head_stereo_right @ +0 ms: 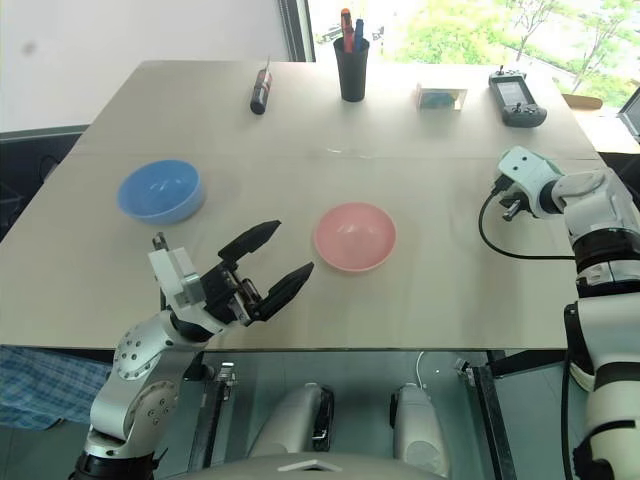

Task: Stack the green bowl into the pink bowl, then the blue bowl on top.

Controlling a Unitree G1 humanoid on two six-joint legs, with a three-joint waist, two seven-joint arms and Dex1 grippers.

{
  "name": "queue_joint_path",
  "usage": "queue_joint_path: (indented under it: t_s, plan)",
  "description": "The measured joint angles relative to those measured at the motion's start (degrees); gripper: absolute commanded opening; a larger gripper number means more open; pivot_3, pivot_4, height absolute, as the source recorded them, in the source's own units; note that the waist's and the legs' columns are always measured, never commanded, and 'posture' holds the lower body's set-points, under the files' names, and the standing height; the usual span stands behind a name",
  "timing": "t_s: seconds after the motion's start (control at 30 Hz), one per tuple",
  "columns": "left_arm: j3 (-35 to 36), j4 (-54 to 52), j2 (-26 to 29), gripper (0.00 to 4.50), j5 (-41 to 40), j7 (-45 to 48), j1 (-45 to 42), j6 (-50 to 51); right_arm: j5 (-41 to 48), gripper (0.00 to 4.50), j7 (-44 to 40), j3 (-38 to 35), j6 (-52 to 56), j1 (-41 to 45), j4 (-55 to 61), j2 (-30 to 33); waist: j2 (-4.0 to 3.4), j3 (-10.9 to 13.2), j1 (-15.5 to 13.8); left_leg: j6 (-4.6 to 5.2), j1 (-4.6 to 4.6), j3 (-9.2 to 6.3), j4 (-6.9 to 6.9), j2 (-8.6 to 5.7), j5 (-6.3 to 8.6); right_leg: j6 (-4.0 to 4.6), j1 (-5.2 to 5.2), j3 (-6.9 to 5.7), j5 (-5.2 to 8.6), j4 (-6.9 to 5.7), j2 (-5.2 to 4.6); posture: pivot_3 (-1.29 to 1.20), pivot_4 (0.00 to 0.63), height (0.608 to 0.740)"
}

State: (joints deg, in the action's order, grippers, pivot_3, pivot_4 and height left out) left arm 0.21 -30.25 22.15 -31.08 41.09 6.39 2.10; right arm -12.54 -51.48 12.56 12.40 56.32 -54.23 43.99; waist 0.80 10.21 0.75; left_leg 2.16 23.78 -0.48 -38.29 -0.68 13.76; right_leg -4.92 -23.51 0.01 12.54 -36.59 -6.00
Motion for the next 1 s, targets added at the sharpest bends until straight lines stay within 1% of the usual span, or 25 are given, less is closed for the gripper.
queue_joint_path:
  t_s: [0.07, 0.13, 0.2, 0.23, 0.27, 0.3, 0.4, 0.47, 0.5, 0.57, 0.67, 0.73, 0.9, 0.93, 0.97, 1.0]
  plan:
    - [0.13, 0.24, -0.01, 4.5, 0.0, 0.18, 0.08, -0.14, 0.08, 0.03, -0.43, -0.07, -0.01, -0.53, 1.71, 0.03, -0.01, 0.01, 0.0, 0.0, 0.01, 0.0, 0.0, 0.0, 0.0, -0.01, 0.0, 0.01, 0.0, 0.0, 0.0, 0.0, 0.15, 0.737]
    - [0.29, 0.86, -0.03, 4.5, 0.01, 0.65, 0.22, -0.68, 0.8, 0.03, -1.97, -0.28, 0.25, -2.18, 7.09, 0.13, -0.07, 0.04, 0.15, 0.0, 0.0, -0.06, 0.0, 0.01, 0.0, -0.02, -0.05, 0.06, -0.01, 0.0, 0.0, 0.0, 0.15, 0.737]
    - [0.36, 0.93, -0.03, 4.5, 0.0, 0.8, 0.38, -0.89, 1.07, 0.03, -2.27, -0.31, 0.31, -2.46, 8.38, 0.12, -0.1, 0.06, 0.21, 0.0, 0.0, -0.06, 0.0, 0.01, 0.0, -0.02, -0.05, 0.06, -0.01, -0.01, 0.0, 0.0, 0.15, 0.737]
    - [0.75, 1.31, -0.04, 4.5, 0.02, 1.36, 1.07, -1.76, 3.13, 0.03, -4.81, -1.57, 1.65, -6.11, 20.42, 0.75, -0.15, 0.09, 0.09, 0.0, 0.04, -0.13, 0.02, 0.03, 0.0, -0.02, -0.08, 0.03, -0.01, -0.03, 0.01, 0.0, 0.15, 0.737]
    - [0.88, 1.59, -0.04, 4.5, 0.03, 1.4, 1.11, -1.83, 3.87, 0.03, -5.49, -1.57, 1.78, -6.49, 23.26, 0.66, -0.19, 0.1, 0.17, 0.0, 0.0, -0.16, 0.02, 0.06, 0.0, -0.02, -0.1, 0.06, -0.01, -0.07, 0.0, 0.0, 0.15, 0.737]
    - [0.99, 1.67, -0.06, 4.5, 0.03, 1.5, 1.18, -2.02, 4.88, 0.03, -6.85, -1.87, 2.17, -8.51, 31.05, 1.16, -0.21, 0.12, 0.07, 0.0, 0.03, -0.21, 0.03, 0.06, 0.0, -0.02, -0.12, 0.04, -0.01, -0.07, 0.01, 0.0, 0.15, 0.737]
    - [1.21, 1.76, -0.09, 4.5, 0.06, 1.75, 1.68, -2.61, 7.68, 0.03, -8.9, -2.42, 2.83, -13.02, 46.74, 1.68, -0.2, 0.11, -0.15, 0.0, 0.04, -0.37, 0.02, 0.07, 0.01, -0.03, -0.07, -0.06, 0.0, -0.07, 0.01, 0.0, 0.15, 0.737]
    - [1.56, 2.02, 0.0, 4.5, 0.04, 2.21, 1.87, -2.84, 10.72, 0.03, -11.01, -2.79, 3.87, -19.75, 60.29, 2.86, -0.17, 0.11, -0.89, 0.0, 0.09, -0.51, 0.01, 0.04, 0.01, -0.03, -0.02, -0.15, 0.0, -0.02, -0.04, 0.0, 0.15, 0.737]
    - [1.78, 2.11, 0.09, 4.5, 0.03, 2.37, 2.1, -2.97, 11.96, 0.03, -11.78, -2.7, 4.4, -22.06, 64.94, 2.97, -0.17, 0.11, -1.01, 0.0, 0.1, -0.49, 0.0, 0.05, 0.01, -0.03, -0.02, -0.16, 0.0, 0.0, -0.04, 0.0, 0.15, 0.737]
    - [1.99, 2.46, 0.13, 4.5, 0.02, 2.73, 2.18, -3.11, 14.29, 0.03, -12.4, -2.48, 6.18, -23.63, 72.42, 2.93, -0.19, 0.12, -1.05, 0.01, 0.1, -0.41, -0.02, 0.04, 0.01, -0.01, -0.04, -0.11, 0.01, 0.02, -0.07, 0.0, 0.15, 0.737]
    - [1.97, 2.88, 0.12, 4.5, 0.02, 3.59, 2.14, -3.51, 16.08, 0.03, -12.85, -2.51, 6.08, -22.93, 79.38, 2.97, -0.15, 0.1, -1.01, 0.0, 0.04, -0.43, -0.03, 0.07, 0.01, 0.17, -0.01, -0.13, 0.11, 0.01, -0.01, 0.0, 0.15, 0.737]
    - [1.96, 3.44, 0.12, 4.5, 0.02, 4.0, 1.77, -3.71, 16.63, 0.03, -13.1, -2.25, 5.88, -22.09, 82.07, 2.97, -0.15, 0.1, -1.05, 0.0, -0.01, -0.45, -0.04, 0.09, 0.0, 0.19, -0.01, -0.13, 0.12, -0.08, 0.0, 0.0, 0.15, 0.737]
    - [1.95, 4.74, 0.11, 4.5, 0.02, 4.93, 0.68, -3.88, 16.94, 0.03, -12.93, -0.35, 6.51, -20.91, 84.76, 2.35, -0.14, 0.09, -1.06, -0.01, 0.01, -0.45, -0.06, 0.07, 0.0, 0.19, -0.01, -0.13, 0.12, -0.09, 0.01, 0.0, 0.15, 0.737]
    - [1.97, 4.86, 0.1, 4.5, 0.02, 5.02, 0.54, -3.99, 16.58, 0.84, -12.74, 0.59, 6.61, -20.82, 84.81, 2.01, -0.14, 0.09, -1.06, -0.01, 0.01, -0.44, -0.06, 0.07, 0.0, 0.19, -0.01, -0.13, 0.12, -0.08, 0.01, 0.0, 0.15, 0.737]
    - [1.96, 5.01, 0.09, 4.5, 0.02, 5.12, 0.55, -4.07, 16.05, 1.11, -12.5, 1.35, 6.82, -20.75, 84.81, 1.49, -0.14, 0.1, -1.06, -0.01, 0.02, -0.44, -0.06, 0.07, 0.0, 0.19, -0.02, -0.13, 0.12, -0.08, 0.01, 0.0, 0.15, 0.737]
    - [1.94, 5.13, 0.07, 4.5, 0.03, 5.23, 0.59, -4.1, 15.44, 1.52, -12.11, 2.33, 7.03, -20.53, 84.74, 1.08, -0.14, 0.1, -1.05, -0.01, 0.03, -0.44, -0.05, 0.07, 0.0, 0.19, -0.03, -0.13, 0.11, -0.08, 0.0, 0.0, 0.15, 0.737]
